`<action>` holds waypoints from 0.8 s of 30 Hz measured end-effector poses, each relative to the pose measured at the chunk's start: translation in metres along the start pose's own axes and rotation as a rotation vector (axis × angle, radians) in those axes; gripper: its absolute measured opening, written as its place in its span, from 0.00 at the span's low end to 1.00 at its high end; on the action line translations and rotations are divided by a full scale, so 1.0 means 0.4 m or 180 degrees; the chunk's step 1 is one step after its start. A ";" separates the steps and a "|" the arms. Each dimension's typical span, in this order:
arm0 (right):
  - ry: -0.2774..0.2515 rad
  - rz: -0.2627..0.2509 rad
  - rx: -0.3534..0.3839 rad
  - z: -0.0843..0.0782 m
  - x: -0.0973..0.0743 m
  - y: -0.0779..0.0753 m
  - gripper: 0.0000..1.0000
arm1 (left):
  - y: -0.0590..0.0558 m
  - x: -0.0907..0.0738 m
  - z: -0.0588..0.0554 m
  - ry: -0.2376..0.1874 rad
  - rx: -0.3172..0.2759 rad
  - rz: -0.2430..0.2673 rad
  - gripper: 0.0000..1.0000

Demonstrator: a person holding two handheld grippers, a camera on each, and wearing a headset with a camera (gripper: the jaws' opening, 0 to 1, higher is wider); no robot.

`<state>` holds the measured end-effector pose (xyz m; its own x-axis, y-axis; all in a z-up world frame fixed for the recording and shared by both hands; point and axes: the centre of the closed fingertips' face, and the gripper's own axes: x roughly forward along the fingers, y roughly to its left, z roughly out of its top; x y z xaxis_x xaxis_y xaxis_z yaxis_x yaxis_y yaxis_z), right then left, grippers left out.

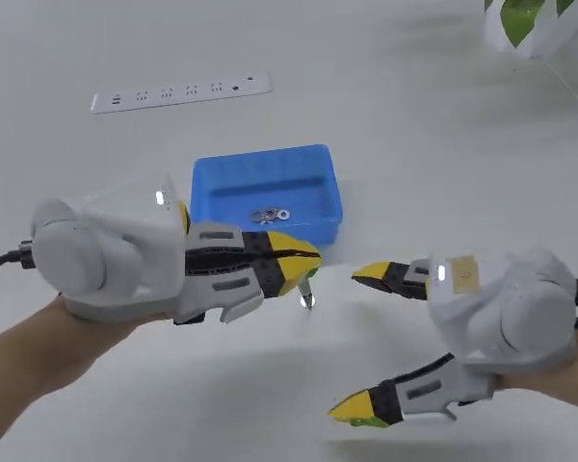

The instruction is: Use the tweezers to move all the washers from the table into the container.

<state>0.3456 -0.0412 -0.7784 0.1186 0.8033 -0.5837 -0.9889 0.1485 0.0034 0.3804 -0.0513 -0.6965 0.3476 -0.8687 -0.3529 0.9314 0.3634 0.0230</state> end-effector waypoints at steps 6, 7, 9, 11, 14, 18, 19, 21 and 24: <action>-0.0150 0.0287 0.0129 0.042 0.046 -0.047 0.50 | -0.006 0.003 0.001 0.0019 -0.0006 -0.0037 0.04; -0.0155 0.0301 0.0134 0.043 0.048 -0.049 0.44 | -0.004 0.003 0.001 0.0019 -0.0019 -0.0033 0.04; -0.0169 0.0368 0.0156 0.052 0.055 -0.059 0.33 | -0.002 0.002 0.000 0.0022 -0.0031 -0.0028 0.04; -0.0210 0.0412 0.0166 0.063 0.059 -0.064 0.30 | -0.003 0.001 -0.001 0.0024 -0.0038 -0.0036 0.04; -0.0179 0.0525 -0.0047 0.070 0.060 -0.054 0.19 | -0.002 0.001 -0.001 0.0025 -0.0054 -0.0030 0.04; -0.0137 0.0501 -0.0164 0.067 0.058 -0.064 0.12 | -0.012 0.006 0.001 0.0035 -0.0030 -0.0055 0.04; -0.0127 0.0545 -0.0174 0.065 0.057 -0.060 0.12 | -0.016 0.008 0.001 0.0039 -0.0027 -0.0069 0.04; -0.0107 0.0579 -0.0268 0.064 0.056 -0.057 0.11 | -0.019 0.011 0.003 0.0047 -0.0007 -0.0080 0.04; -0.0069 0.0633 -0.0386 0.064 0.054 -0.054 0.10 | -0.023 0.015 0.004 0.0067 0.0024 -0.0092 0.04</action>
<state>0.3720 -0.0124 -0.7703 -0.0792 0.8222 -0.5637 -0.9963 -0.0835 0.0182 0.3742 -0.0604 -0.6972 0.3182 -0.8715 -0.3732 0.9418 0.3355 0.0197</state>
